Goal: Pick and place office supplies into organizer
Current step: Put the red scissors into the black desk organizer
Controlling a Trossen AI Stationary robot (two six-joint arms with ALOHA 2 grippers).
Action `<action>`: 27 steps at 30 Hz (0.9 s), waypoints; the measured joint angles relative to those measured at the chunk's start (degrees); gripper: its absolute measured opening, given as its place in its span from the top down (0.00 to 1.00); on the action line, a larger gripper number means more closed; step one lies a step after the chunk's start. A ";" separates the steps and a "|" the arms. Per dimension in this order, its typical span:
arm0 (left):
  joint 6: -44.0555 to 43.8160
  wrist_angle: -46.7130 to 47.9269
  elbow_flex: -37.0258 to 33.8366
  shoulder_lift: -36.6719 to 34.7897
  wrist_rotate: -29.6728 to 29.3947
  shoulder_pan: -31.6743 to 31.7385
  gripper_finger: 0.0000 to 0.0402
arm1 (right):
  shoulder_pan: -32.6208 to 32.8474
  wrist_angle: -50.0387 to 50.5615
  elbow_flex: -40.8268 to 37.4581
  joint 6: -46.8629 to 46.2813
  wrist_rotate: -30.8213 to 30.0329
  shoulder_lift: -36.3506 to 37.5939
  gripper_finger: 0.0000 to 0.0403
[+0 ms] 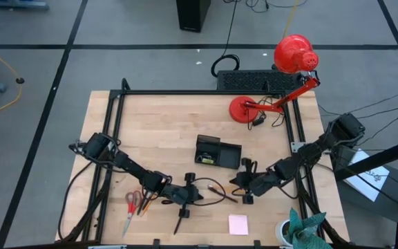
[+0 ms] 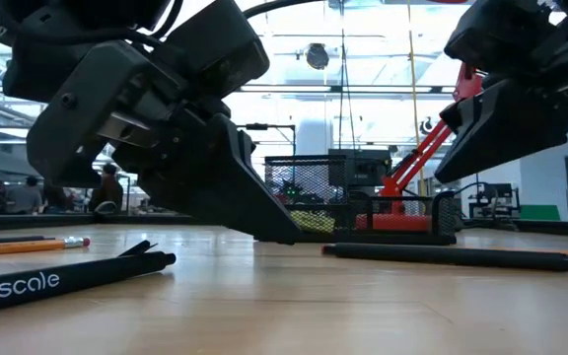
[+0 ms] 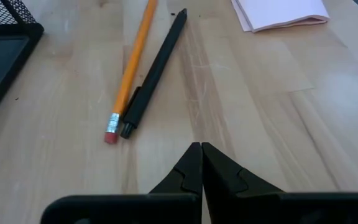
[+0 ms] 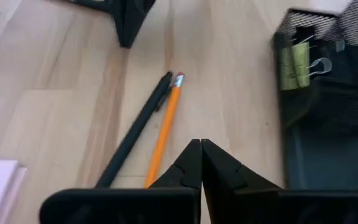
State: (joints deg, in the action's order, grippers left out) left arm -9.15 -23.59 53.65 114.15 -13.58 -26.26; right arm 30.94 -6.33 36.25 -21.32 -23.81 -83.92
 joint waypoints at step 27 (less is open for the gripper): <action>-35.76 63.12 12.00 -18.10 -12.16 -6.20 0.98 | -4.91 1.67 0.11 11.06 1.86 3.81 1.00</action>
State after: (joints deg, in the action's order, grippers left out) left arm -44.90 39.52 65.65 96.05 -25.74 -32.46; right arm 26.03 -4.66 36.36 -10.26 -21.95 -80.11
